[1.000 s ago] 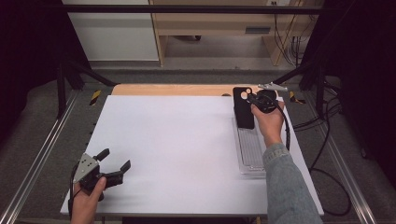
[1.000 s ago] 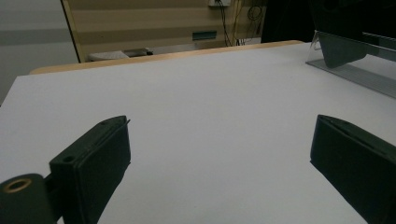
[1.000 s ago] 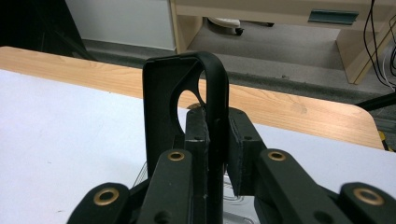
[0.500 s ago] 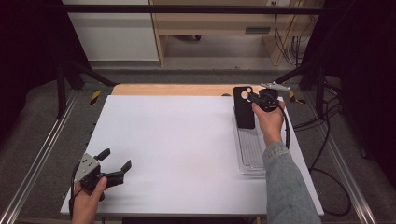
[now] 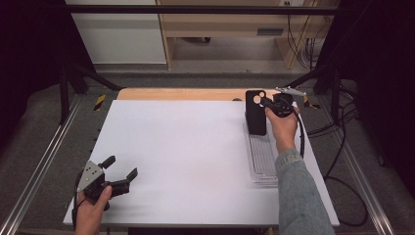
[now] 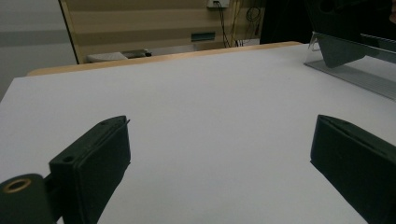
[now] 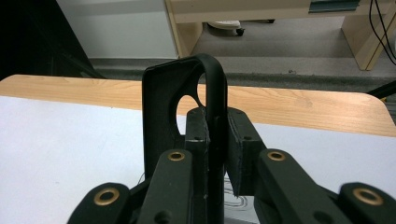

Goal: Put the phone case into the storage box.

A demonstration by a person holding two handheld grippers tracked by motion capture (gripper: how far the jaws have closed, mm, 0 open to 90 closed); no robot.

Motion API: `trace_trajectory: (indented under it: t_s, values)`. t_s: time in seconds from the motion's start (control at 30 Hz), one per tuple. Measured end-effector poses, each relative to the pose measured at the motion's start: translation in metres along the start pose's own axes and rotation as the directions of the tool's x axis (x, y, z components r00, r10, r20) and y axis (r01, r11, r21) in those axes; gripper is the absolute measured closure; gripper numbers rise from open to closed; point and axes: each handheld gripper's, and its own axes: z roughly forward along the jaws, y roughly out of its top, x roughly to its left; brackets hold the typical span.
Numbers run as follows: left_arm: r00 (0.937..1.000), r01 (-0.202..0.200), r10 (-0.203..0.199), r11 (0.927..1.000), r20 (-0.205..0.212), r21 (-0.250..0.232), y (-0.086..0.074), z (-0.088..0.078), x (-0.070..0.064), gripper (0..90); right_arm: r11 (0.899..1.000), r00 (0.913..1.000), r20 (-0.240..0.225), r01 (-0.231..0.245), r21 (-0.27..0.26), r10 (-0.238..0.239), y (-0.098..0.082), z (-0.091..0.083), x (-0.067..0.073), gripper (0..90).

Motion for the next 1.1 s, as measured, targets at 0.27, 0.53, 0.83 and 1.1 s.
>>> trace_trajectory:
  t_s: [0.27, 0.53, 0.83, 1.1]
  values:
    - [1.0, -0.003, 0.003, 1.0, 0.0, -0.004, 0.0005, -0.0005, -0.0004, 5.0, 1.0, 0.9999, 0.003, -0.01, 0.001, 0.01, -0.0002, 0.001, 0.0008, 80.2]
    - [1.0, -0.004, 0.004, 0.9999, 0.004, -0.013, 0.0011, -0.0002, -0.0013, 4.8, 1.0, 0.9997, -0.005, -0.025, 0.001, 0.025, -0.0028, 0.0018, 0.0005, 79.8]
    - [1.0, -0.007, 0.007, 0.9998, 0.0, -0.021, 0.0016, -0.0011, -0.0023, 4.8, 0.999, 0.9987, 0.003, -0.052, 0.002, 0.052, -0.0033, 0.0045, -0.0009, 79.5]
    - [1.0, -0.007, 0.007, 0.9998, 0.002, -0.019, 0.0018, -0.0009, -0.0036, 4.8, 0.999, 0.9987, 0.016, -0.049, 0.004, 0.049, -0.0034, 0.0057, 0.0005, 79.0]
